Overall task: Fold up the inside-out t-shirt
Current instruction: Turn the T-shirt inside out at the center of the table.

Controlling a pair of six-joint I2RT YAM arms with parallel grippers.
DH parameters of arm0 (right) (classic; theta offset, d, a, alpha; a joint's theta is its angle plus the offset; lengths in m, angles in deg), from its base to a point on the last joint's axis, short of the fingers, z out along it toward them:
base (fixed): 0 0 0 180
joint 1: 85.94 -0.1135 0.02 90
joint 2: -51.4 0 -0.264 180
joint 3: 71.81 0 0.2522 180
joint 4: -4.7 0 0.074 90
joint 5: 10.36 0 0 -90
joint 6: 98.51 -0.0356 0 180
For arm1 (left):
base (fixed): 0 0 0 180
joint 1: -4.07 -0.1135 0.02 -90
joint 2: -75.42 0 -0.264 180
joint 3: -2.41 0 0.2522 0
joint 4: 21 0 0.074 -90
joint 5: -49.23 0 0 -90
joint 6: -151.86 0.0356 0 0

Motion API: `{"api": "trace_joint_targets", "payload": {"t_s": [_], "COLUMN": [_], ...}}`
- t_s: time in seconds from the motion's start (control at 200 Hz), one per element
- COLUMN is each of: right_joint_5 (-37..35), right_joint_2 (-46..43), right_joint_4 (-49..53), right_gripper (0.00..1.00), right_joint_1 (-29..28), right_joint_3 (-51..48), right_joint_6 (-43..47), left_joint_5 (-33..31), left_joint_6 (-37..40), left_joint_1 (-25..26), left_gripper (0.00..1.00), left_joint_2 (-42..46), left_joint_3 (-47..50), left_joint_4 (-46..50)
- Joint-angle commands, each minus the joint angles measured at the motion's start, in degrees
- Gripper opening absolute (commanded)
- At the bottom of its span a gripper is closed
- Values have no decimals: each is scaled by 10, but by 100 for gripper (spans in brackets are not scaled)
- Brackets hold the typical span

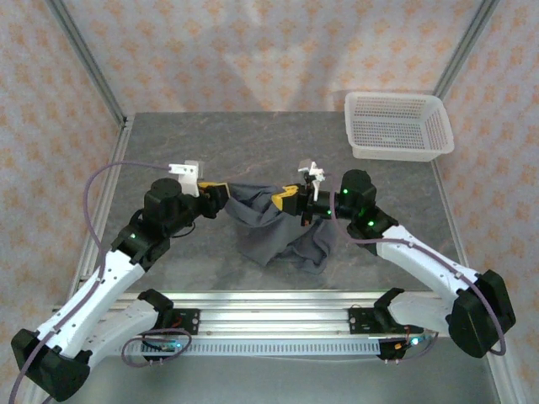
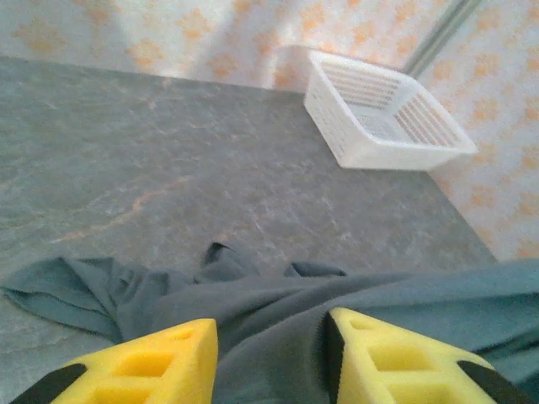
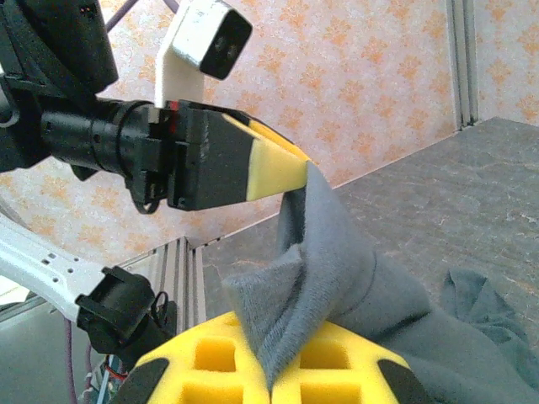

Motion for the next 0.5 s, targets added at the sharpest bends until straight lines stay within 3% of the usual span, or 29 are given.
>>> {"api": "trace_joint_targets", "payload": {"t_s": [0.0, 0.05, 0.13, 0.205, 0.33, 0.44, 0.495], "right_joint_5": [19, 18, 19, 19, 14, 13, 14], "right_joint_2": [2, 1, -1, -1, 0, 4, 5], "right_joint_4": [-34, -31, -31, -33, -28, -26, -27], "right_gripper": [0, 0, 0, 0, 0, 0, 0], "right_joint_1": [-2, -2, -1, -2, -2, -2, -2], "right_joint_3": [21, 22, 21, 20, 20, 21, 22], "right_joint_6": [11, 11, 9, 8, 7, 8, 7], "left_joint_5": [90, 76, 42, 62, 205, 228, 215], "left_joint_6": [59, 57, 51, 50, 19, -8, 1], "left_joint_1": [7, 13, 14, 13, 19, 31, 34], "left_gripper": [30, 26, 11, 0, 0, 0, 18], "left_joint_2": [-2, -2, -8, -25, -40, -25, -26], "left_joint_3": [-19, -23, -25, -27, -10, 7, 2], "left_joint_4": [37, 38, 43, 34, -71, -146, -137]}}
